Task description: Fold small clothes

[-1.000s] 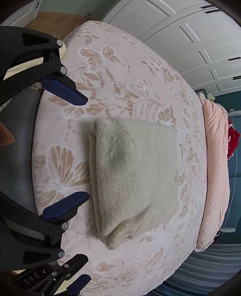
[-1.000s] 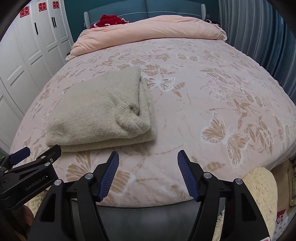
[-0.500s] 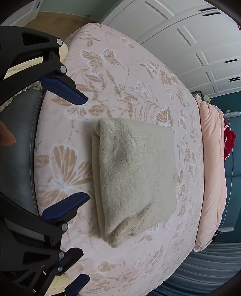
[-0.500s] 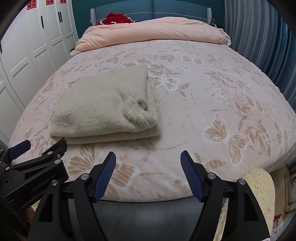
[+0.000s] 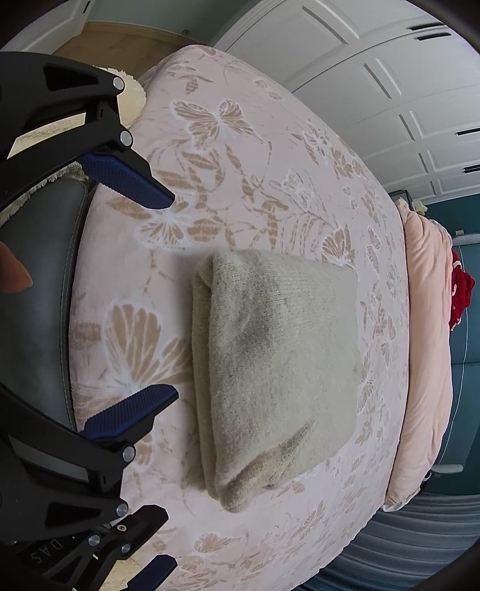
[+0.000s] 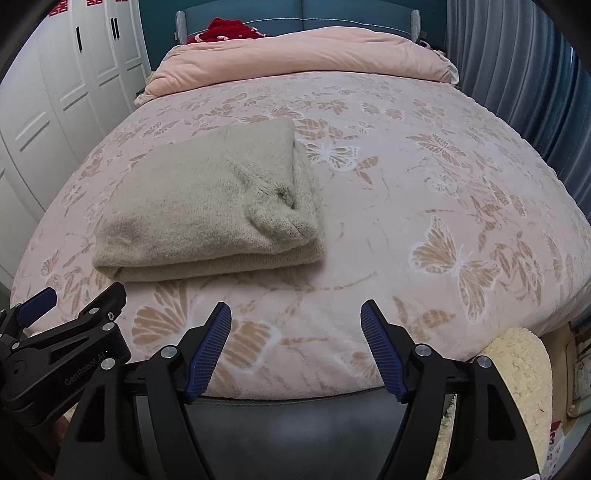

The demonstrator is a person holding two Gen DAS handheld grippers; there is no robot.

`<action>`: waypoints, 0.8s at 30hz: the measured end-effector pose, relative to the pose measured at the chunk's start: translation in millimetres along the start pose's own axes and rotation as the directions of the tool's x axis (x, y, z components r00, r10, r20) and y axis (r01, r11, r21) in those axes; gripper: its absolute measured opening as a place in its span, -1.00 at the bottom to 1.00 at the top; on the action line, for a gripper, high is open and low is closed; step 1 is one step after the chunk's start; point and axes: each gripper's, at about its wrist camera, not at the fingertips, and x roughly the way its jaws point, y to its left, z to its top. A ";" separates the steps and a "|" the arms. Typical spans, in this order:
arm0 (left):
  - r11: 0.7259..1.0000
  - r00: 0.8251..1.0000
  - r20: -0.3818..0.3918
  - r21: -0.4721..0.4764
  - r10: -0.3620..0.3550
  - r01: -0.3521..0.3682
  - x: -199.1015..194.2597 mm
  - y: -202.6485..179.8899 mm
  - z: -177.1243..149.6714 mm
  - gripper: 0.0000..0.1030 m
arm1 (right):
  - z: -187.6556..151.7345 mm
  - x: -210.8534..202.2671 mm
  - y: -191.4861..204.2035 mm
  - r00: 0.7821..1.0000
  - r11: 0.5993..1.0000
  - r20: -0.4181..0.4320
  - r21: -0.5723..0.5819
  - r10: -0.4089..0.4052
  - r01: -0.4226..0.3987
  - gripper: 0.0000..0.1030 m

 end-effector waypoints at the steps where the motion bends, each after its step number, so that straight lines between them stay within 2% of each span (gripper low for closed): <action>1: 1.000 1.000 -0.001 -0.001 0.001 -0.001 0.7 0.3 -0.2 0.82 | -0.3 0.7 0.6 1.000 1.000 -0.002 -0.001 0.000 0.000 0.36; 13: 1.000 1.000 0.009 0.005 0.008 -0.008 1.3 -2.7 -0.3 0.84 | -1.5 3.9 1.7 1.000 1.000 -0.007 -0.004 -0.005 0.005 0.37; 21: 0.999 1.000 -0.029 -0.030 -0.012 0.012 6.7 0.9 -2.3 0.90 | -2.3 4.8 2.5 1.000 1.000 -0.007 -0.005 -0.005 0.005 0.37; 24: 1.000 1.000 -0.013 -0.017 0.004 -0.005 4.8 -1.2 -3.9 0.90 | -2.5 4.9 2.0 1.000 1.000 -0.009 -0.004 -0.006 0.006 0.37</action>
